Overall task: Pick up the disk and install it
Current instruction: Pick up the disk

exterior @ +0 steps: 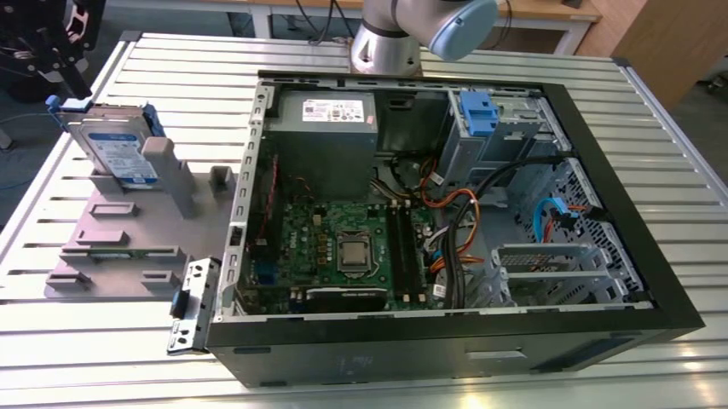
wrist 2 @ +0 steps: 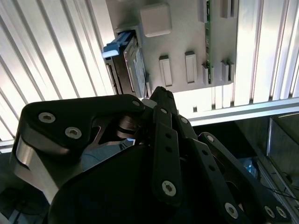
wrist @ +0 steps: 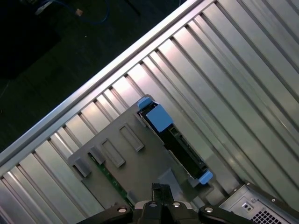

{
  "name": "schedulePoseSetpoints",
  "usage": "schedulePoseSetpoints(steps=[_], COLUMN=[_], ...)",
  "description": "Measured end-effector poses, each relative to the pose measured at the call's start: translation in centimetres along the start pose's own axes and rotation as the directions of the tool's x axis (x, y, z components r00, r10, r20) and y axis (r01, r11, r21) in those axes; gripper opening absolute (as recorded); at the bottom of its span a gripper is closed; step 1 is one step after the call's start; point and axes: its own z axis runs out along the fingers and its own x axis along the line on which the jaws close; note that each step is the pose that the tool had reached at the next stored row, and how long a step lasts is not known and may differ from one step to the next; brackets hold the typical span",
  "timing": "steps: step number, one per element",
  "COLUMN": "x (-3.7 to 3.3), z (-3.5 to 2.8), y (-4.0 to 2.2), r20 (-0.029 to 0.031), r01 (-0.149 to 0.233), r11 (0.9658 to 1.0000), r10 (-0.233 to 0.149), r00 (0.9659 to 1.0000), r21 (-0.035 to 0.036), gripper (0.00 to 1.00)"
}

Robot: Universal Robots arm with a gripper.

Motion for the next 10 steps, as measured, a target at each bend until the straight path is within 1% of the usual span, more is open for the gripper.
schedulePoseSetpoints(steps=[10], x=[0.0], z=[0.0], y=[0.0], r20=[-0.0002], r01=[0.018], r11=[0.9998], r10=[-0.018], r00=[0.9998], r21=[-0.0004], gripper=[0.11])
